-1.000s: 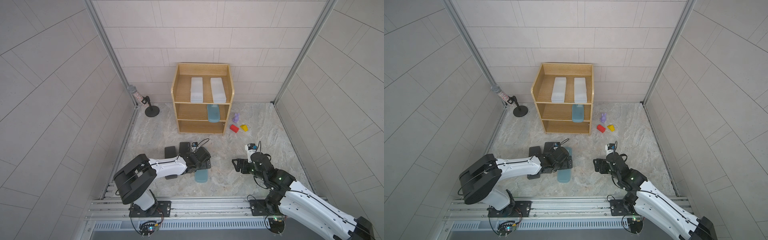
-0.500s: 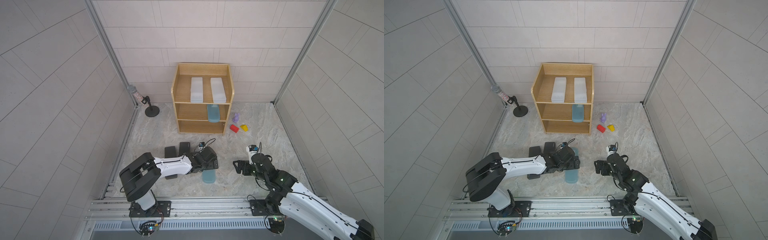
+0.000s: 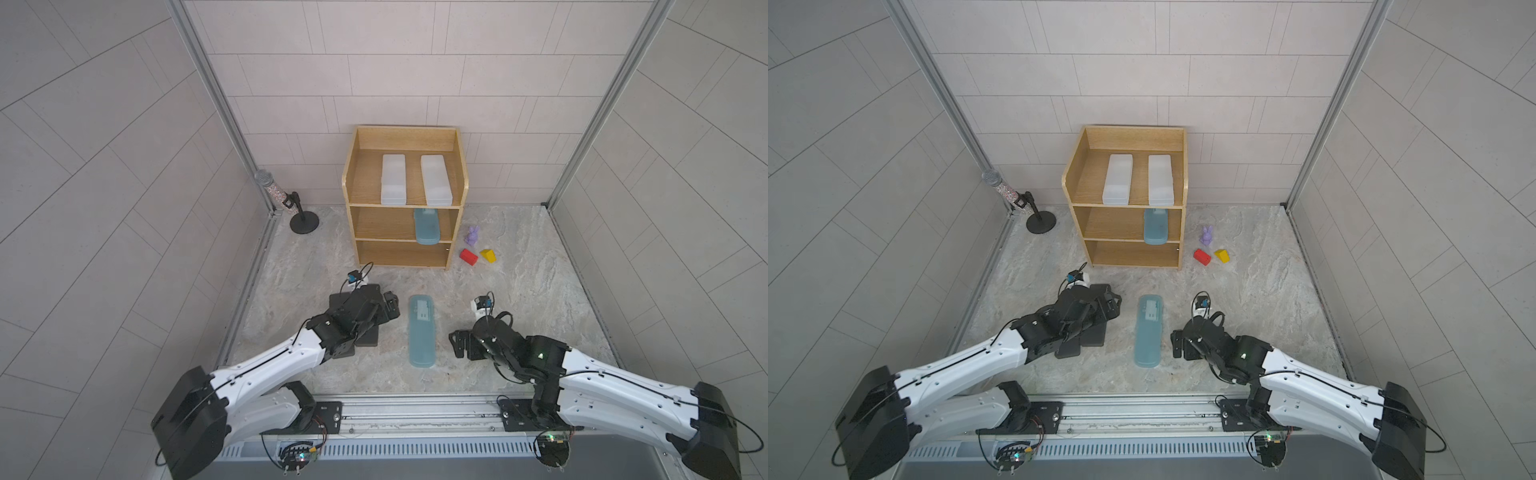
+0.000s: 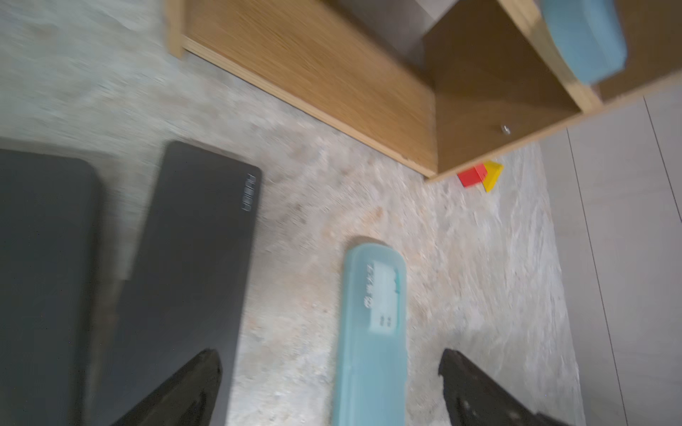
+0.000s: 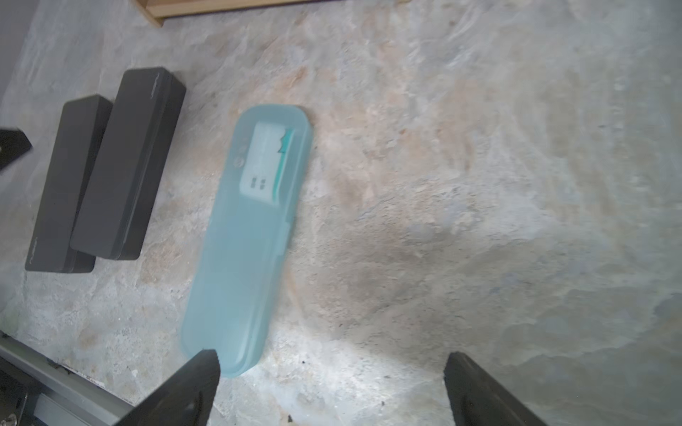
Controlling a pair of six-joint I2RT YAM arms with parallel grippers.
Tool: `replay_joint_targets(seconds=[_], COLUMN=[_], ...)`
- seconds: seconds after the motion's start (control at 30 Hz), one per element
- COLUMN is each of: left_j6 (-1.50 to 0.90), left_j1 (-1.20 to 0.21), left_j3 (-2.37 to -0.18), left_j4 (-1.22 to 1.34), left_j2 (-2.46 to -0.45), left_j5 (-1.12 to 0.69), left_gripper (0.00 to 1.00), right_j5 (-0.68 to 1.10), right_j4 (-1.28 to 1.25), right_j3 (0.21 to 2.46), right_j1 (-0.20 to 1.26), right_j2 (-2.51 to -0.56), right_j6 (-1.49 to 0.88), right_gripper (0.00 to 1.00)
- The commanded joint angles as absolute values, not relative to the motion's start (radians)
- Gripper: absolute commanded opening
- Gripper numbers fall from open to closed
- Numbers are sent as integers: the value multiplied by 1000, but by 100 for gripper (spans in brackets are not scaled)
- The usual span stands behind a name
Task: Place the pencil cases on the shelf according to color
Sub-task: Move the pencil case to the center of the board, then pick up the pencil case from the center of the board.
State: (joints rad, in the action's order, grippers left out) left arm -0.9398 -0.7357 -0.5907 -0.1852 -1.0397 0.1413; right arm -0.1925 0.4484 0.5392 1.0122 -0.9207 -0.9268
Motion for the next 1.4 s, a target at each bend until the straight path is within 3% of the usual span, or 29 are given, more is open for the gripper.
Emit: replay_joint_targets(seconds=[0.0,0.3,0.6,1.07,1.17,1.37], left_j6=[-881,-849,-849,-853,-856,-856], left_j1=[-672,-536,-520,-518,-519,-519], left_j3=[-537,-477,-457,-442,-442,-446], left_j4=[-325,-376,-369,-380,-379,-383], left_j2=[-947,-849,-813,-753,-754,-747], left_j5=[129,49,17,9,6,9], left_gripper=[100,100,100,100,100,100], right_j5=[-277,-239,-218,-230,-230,-247], right_j4=[377,359,409,384,368,310], right_j3=[609,765,863,813,805,744], right_j1=[1089,1167,1207,1233,1233,1254], right_j2=[-1055,-1370,-1576,-1680,-1693,-1669], right_j6=[-1039,-1124,-1154,-1219,-1217,-1228], right_gripper=[100,100,100,100,96,79])
